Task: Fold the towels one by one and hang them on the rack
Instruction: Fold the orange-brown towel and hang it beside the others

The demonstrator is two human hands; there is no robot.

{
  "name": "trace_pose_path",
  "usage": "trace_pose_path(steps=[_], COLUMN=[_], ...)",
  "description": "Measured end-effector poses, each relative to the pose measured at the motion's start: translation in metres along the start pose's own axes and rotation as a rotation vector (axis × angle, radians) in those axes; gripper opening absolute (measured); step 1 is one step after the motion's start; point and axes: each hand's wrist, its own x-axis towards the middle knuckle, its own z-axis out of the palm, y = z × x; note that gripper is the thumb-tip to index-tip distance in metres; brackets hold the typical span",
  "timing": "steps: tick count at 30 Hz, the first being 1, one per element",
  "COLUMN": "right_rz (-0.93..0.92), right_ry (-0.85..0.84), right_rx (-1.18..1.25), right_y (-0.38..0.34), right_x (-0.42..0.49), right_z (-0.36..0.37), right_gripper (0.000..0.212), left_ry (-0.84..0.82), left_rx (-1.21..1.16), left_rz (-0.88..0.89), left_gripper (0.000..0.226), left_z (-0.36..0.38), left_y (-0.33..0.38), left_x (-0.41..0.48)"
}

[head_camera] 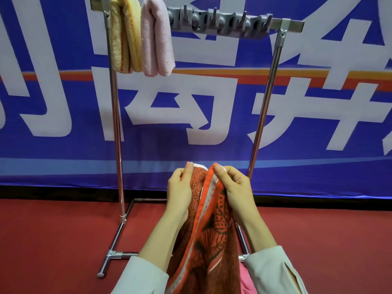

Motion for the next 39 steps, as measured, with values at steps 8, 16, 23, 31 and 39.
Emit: trace_pose_path(steps=[8,16,23,31,39], right_rz=[0.090,0.050,0.086,0.094,0.068], right_ry=[-0.131,-0.003,0.050,0.036,-0.107], right_rx=[0.064,0.012,0.047,0.064,-0.023], right_y=[-0.002,0.004,0.005,0.005,0.005], right_x=[-0.002,0.002,0.003,0.006,0.008], right_z=[-0.002,-0.004,-0.007,-0.014,-0.016], right_gripper=[0.021,0.020,0.023,0.028,0.037], left_ry=[-0.132,-0.225,-0.308,-0.372,-0.430], left_rx=[0.022,-0.061,-0.014,0.068,0.067], left_rz=[0.089,-0.036,0.007,0.108,0.133], left_gripper=[0.016,0.020,0.022,0.016,0.015], left_z=[0.006,0.009,0.008,0.003,-0.003], left_y=[0.006,0.008,0.008,0.006,0.016], left_x=[-0.011,-0.017,-0.016,-0.013,-0.008])
